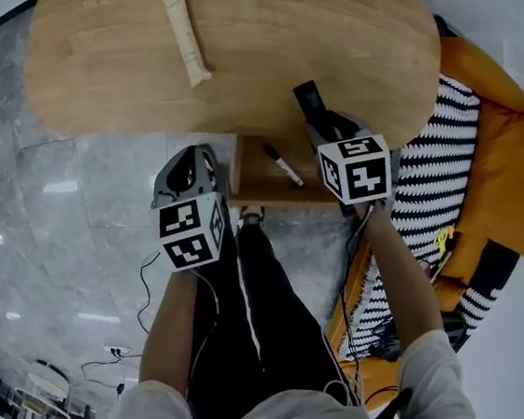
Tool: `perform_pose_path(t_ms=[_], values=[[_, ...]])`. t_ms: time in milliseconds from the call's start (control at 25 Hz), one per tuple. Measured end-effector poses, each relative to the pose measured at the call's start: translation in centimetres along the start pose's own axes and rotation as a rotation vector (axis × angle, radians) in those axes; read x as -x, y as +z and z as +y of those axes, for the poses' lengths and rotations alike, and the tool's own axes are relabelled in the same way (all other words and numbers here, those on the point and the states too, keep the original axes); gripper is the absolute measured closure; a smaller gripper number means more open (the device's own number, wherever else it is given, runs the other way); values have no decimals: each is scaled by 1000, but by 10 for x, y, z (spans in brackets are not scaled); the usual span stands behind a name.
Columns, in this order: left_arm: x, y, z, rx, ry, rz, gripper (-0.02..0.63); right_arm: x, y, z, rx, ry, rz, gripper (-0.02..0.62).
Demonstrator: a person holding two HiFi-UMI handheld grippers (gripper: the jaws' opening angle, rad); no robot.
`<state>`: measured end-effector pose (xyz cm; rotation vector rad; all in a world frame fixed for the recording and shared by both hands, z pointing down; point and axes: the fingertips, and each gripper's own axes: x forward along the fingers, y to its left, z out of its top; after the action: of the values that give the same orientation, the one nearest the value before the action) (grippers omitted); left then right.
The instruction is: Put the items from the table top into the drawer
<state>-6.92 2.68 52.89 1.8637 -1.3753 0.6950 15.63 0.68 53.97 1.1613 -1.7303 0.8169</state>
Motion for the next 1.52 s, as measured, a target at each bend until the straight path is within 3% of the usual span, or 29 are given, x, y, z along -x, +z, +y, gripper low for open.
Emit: perform_pose_path(t_ms=[320, 760, 1160, 1520], values=[[21, -38, -29, -14, -17, 13, 595, 23, -52, 13, 12, 25, 9, 426], [25, -79, -46, -24, -27, 36, 595, 22, -119, 36, 132, 96, 60, 426], [15, -91, -41, -12, -14, 46, 595, -9, -138, 31, 197, 90, 113, 425], [-3, -101, -25, 6, 0, 60, 595, -50, -150, 20, 133, 40, 137, 414]])
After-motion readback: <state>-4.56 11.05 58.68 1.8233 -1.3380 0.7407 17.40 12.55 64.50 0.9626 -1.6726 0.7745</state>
